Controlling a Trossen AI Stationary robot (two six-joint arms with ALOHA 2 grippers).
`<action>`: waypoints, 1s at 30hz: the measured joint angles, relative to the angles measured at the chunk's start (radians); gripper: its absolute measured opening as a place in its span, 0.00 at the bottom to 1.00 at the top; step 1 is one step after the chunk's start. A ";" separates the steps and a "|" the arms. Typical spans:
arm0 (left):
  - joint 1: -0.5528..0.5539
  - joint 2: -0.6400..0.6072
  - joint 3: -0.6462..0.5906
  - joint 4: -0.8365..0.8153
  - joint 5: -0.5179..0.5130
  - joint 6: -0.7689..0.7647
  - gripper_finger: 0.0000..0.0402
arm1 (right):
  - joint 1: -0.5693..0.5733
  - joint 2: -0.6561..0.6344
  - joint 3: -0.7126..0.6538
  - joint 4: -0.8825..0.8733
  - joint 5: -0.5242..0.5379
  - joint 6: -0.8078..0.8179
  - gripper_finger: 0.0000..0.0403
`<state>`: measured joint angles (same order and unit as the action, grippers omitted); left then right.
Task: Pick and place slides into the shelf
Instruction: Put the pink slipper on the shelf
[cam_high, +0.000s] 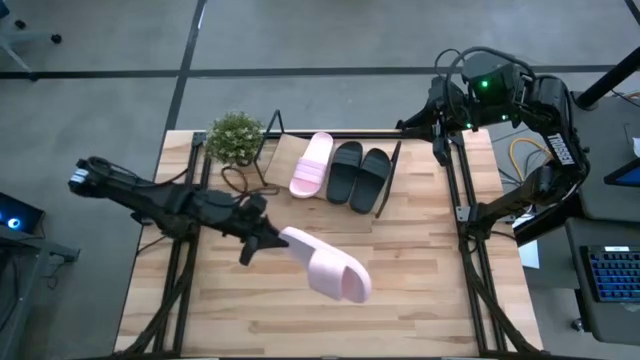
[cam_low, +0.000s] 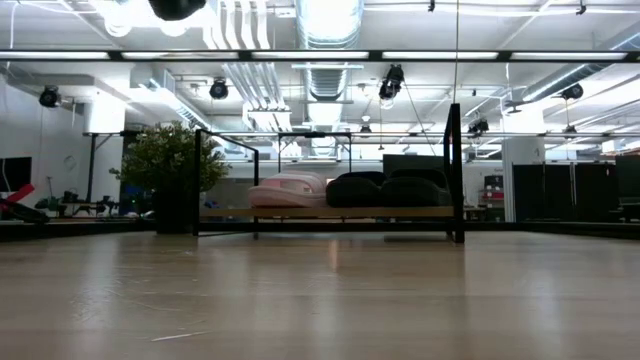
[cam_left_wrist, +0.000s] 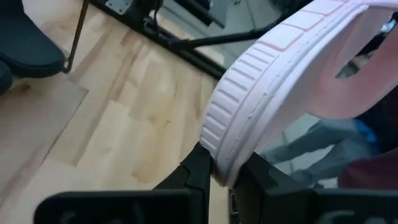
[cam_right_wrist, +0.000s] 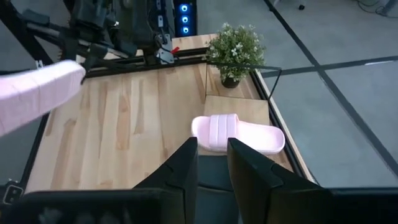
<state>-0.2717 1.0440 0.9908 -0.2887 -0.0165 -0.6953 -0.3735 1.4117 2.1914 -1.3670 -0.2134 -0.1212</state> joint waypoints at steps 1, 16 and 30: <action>0.016 0.017 0.021 -0.021 0.020 0.021 0.05 | 0.000 0.000 0.000 0.000 0.000 0.008 0.20; 0.260 0.186 0.388 -0.431 0.169 0.307 0.05 | 0.000 -0.002 0.000 -0.013 0.000 0.016 0.20; 0.508 0.372 0.702 -0.731 0.369 0.590 0.05 | 0.000 -0.002 0.000 -0.013 0.001 0.013 0.20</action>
<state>0.2363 1.4160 1.6932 -1.0202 0.3521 -0.1055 -0.3735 1.4097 2.1914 -1.3799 -0.2125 -0.1081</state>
